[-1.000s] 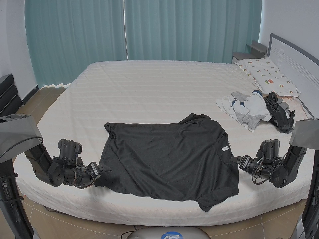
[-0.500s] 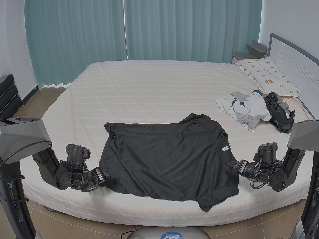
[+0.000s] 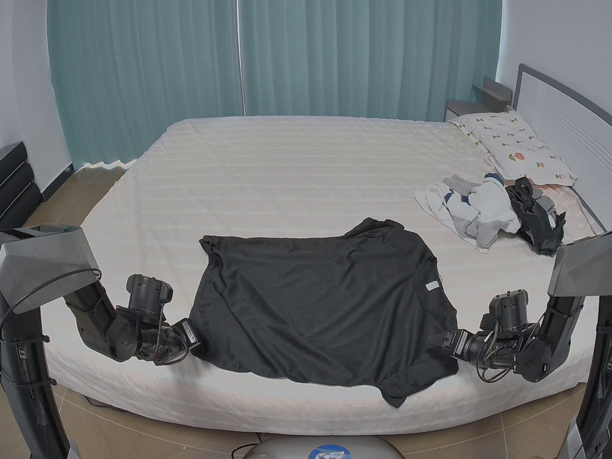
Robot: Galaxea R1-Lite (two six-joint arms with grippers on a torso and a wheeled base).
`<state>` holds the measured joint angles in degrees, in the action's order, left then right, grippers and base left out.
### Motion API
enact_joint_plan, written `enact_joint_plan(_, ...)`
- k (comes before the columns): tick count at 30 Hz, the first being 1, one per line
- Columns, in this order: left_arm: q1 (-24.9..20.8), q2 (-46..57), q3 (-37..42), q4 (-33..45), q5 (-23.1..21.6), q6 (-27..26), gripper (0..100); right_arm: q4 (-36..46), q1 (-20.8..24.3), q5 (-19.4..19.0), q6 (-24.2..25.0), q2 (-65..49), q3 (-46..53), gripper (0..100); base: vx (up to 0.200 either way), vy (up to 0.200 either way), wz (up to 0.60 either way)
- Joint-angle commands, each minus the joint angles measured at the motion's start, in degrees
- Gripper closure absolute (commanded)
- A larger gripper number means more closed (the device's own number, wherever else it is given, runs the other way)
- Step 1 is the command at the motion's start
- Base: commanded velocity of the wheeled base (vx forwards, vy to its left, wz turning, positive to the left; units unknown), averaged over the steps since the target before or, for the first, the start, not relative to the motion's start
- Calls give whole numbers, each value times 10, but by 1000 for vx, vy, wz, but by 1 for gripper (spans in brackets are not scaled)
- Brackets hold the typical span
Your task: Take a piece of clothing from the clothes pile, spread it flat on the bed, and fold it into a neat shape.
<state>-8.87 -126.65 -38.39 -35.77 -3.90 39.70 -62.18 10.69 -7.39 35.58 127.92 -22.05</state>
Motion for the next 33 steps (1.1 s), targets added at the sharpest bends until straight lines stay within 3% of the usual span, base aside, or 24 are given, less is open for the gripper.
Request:
enact_joint_plan(1,7,3,0,2,0,-1,100,1,2,4,-1,0,8,0,0,0,0)
enact_joint_plan(14,28,17,-6,-2,2,0,100,14,-6,19,-9,52,-47,0,0,0,0)
enact_joint_plan(15,30,17,-8,0,2,0,100,15,-6,20,-10,60,-53,100,0,0,0)
enact_joint_plan(33,36,11,-9,-6,-8,0,100,0,-40,19,-5,66,-157,100,0,0,0)
